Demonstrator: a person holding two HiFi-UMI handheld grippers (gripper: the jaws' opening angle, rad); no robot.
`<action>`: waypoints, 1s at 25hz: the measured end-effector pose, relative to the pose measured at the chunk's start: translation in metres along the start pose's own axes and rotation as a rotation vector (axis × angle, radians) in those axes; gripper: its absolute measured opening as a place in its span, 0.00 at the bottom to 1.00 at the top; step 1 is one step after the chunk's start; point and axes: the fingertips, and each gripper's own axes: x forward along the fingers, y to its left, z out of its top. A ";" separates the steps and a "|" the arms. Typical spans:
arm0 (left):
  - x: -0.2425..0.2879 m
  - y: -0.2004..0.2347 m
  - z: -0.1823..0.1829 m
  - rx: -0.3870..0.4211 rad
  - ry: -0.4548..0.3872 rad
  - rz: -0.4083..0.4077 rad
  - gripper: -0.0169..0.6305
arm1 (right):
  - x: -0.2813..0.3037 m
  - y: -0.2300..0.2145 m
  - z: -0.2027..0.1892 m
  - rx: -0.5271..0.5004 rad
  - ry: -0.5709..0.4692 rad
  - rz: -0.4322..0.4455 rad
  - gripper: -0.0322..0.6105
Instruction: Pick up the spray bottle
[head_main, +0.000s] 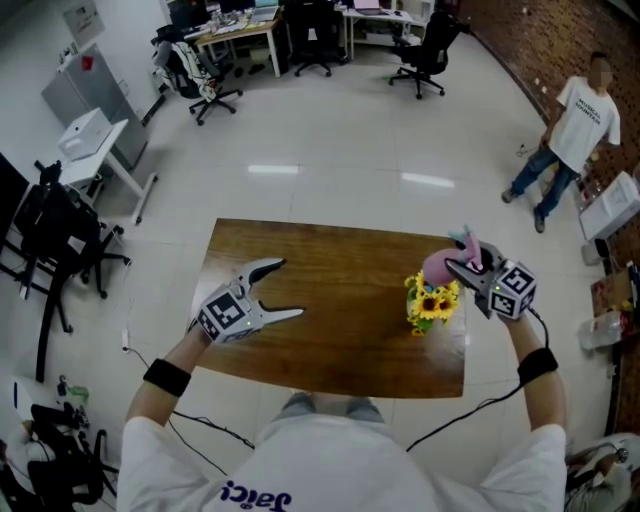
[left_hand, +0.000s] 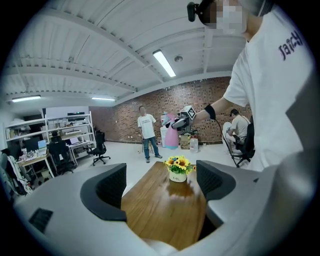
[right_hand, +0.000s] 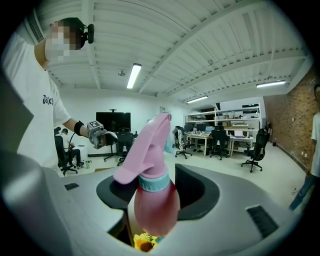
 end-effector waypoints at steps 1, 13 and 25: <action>-0.002 -0.002 -0.002 0.003 0.002 0.003 0.72 | 0.000 0.004 -0.001 0.003 0.000 -0.003 0.41; -0.022 0.003 -0.027 -0.076 -0.045 0.131 0.72 | 0.027 0.055 -0.008 0.033 -0.048 -0.021 0.41; -0.037 0.011 -0.053 -0.155 -0.060 0.260 0.70 | 0.050 0.085 -0.014 0.124 -0.133 -0.023 0.41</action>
